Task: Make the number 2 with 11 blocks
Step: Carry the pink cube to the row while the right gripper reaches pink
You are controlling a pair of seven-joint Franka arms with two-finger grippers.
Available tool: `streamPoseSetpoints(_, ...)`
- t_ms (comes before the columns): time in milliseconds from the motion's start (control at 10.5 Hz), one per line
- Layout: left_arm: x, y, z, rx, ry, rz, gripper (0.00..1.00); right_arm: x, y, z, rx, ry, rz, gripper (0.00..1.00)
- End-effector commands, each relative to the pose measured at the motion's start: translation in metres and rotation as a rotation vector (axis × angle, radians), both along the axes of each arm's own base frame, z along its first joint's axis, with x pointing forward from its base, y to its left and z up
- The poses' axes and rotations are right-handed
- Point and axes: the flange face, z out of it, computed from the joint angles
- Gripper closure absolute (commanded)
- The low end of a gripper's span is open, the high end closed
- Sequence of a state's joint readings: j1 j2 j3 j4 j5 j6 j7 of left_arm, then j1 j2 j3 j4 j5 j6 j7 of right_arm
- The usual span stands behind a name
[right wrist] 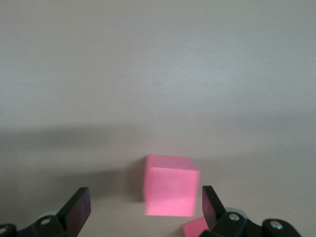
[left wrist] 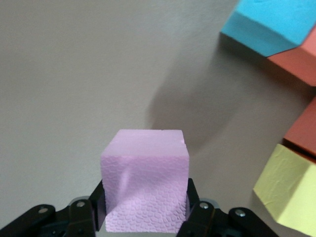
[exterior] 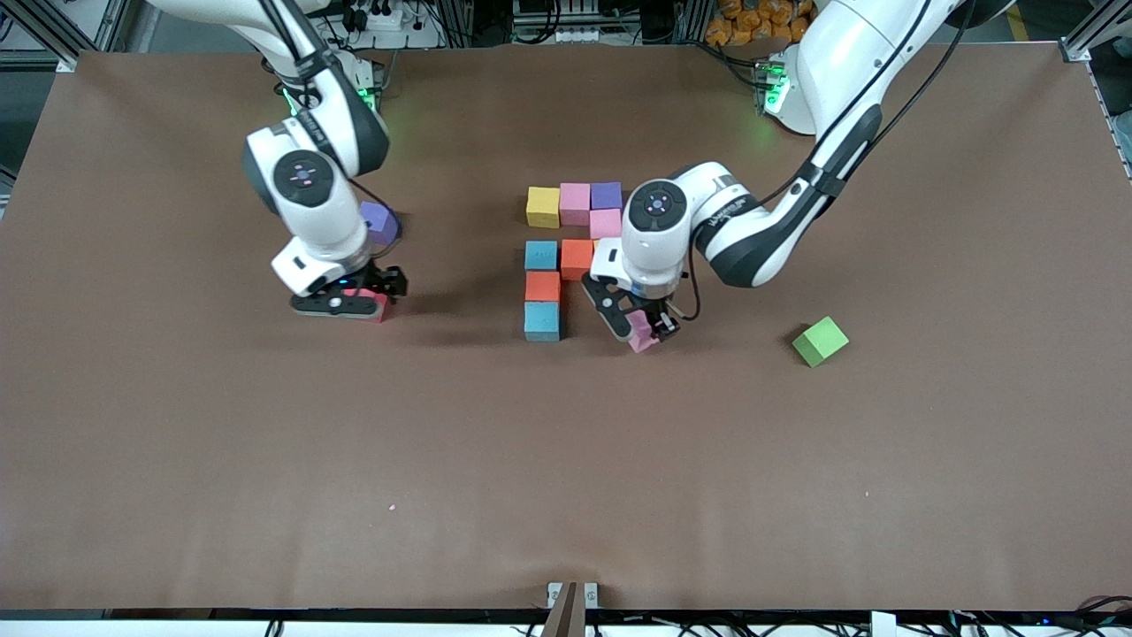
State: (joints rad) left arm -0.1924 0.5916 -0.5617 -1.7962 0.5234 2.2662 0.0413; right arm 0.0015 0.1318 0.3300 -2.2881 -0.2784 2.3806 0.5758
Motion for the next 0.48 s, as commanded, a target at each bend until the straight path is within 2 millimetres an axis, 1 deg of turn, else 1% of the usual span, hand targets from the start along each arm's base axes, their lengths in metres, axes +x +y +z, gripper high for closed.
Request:
streamPoseSetpoints(0, 0.003, -0.011, 0.007, -0.003, -0.028, -0.043, 0.37, -0.009, -0.029, -0.006, 0.007, -0.013, -0.024, 0.00)
streamPoseSetpoints(96, 0.005, -0.020, 0.011, -0.014, -0.033, -0.074, 0.37, -0.011, -0.029, -0.021, 0.010, 0.017, -0.020, 0.00)
streamPoseSetpoints(191, 0.011, -0.026, 0.009, -0.028, -0.031, -0.091, 0.37, -0.013, -0.028, -0.039, 0.016, 0.051, -0.018, 0.00)
streamPoseSetpoints(287, 0.011, -0.037, 0.005, -0.040, -0.028, -0.101, 0.37, -0.012, -0.025, -0.047, 0.029, 0.047, -0.010, 0.00)
streamPoseSetpoints(382, 0.006, -0.053, 0.004, -0.048, -0.029, -0.120, 0.37, -0.019, -0.023, -0.054, 0.041, 0.037, 0.024, 0.00)
